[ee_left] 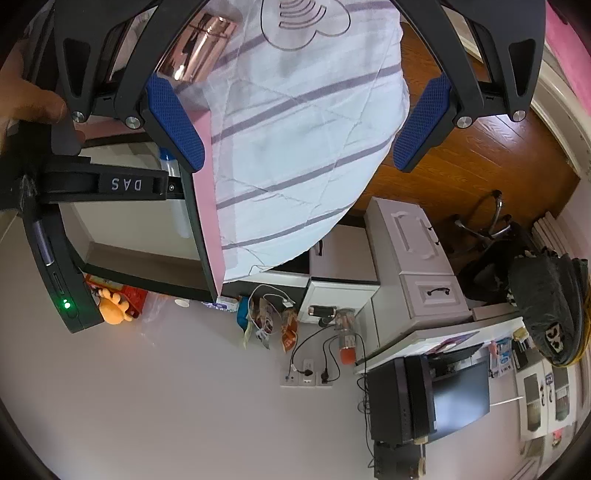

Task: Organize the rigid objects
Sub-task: 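Carry the tube with the right gripper into the pink box and release, then withdraw the right gripper from the box back over the table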

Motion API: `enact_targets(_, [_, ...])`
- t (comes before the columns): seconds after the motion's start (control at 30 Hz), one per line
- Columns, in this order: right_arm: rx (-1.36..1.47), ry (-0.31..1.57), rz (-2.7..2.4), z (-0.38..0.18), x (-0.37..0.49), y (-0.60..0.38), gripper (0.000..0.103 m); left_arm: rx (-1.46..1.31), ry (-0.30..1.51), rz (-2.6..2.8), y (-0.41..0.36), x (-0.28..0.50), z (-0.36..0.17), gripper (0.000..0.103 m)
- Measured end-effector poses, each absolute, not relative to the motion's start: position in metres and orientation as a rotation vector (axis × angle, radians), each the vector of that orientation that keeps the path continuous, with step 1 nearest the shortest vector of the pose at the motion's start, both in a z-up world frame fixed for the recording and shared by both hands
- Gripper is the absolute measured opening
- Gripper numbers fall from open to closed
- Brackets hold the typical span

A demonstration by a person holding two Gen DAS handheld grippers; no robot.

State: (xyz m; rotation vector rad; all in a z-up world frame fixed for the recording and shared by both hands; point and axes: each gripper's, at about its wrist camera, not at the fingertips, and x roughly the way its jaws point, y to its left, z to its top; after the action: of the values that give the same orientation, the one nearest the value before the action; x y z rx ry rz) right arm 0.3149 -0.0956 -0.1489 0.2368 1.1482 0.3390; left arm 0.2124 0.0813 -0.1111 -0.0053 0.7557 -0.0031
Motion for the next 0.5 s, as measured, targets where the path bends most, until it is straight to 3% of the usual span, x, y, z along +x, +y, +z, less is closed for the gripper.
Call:
enact_targets(0.27, [0.405,1.14,0.401,-0.154,0.307,-0.115,0.041,0.012,0.74,0.017,0.08,0.185,-0.1,0.103])
enact_targets(0.4, [0.396,1.06,0.389,-0.133,0.289,-0.128,0.056,0.016,0.732,0.001,0.074,0.167,-0.095,0.103])
enact_targets(0.5, [0.372,1.008,0.388,-0.114,0.268,-0.14,0.057,0.021,0.735,-0.023,0.067,0.15,-0.095,0.103])
